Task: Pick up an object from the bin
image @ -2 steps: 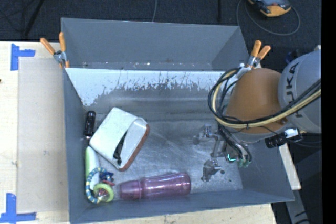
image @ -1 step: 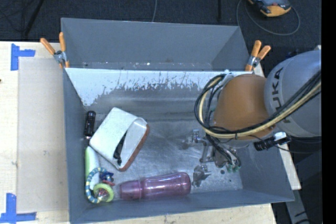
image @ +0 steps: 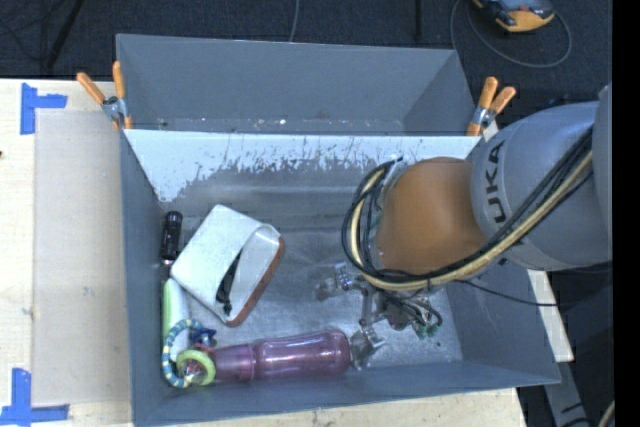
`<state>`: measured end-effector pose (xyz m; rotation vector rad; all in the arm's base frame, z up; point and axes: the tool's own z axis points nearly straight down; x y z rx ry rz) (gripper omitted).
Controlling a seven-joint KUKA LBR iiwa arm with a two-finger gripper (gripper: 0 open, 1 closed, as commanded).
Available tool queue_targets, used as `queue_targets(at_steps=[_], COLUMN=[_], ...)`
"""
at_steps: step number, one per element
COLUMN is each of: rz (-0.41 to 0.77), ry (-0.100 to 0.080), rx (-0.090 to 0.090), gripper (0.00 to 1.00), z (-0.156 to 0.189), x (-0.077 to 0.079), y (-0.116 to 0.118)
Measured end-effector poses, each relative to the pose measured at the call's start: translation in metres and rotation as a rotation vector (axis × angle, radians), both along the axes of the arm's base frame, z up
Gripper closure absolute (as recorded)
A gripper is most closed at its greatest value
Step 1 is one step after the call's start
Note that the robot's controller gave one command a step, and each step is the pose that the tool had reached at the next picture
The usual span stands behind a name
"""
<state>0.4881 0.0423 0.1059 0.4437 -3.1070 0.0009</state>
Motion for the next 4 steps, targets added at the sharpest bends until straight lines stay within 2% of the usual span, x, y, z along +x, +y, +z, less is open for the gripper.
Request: queue_targets(at_steps=[1,2,3,4], rz=[0.011,0.124,0.125,0.099], ry=[-0.003,-0.008,-0.008,0.006], rx=[-0.005,0.0,0.0,0.0], gripper=[0.0,1.0,1.0,1.0], z=[-0.021,-0.028,-0.028,0.018], x=[-0.001,-0.008,-0.008,-0.005], y=[0.02,0.074,0.074,0.066])
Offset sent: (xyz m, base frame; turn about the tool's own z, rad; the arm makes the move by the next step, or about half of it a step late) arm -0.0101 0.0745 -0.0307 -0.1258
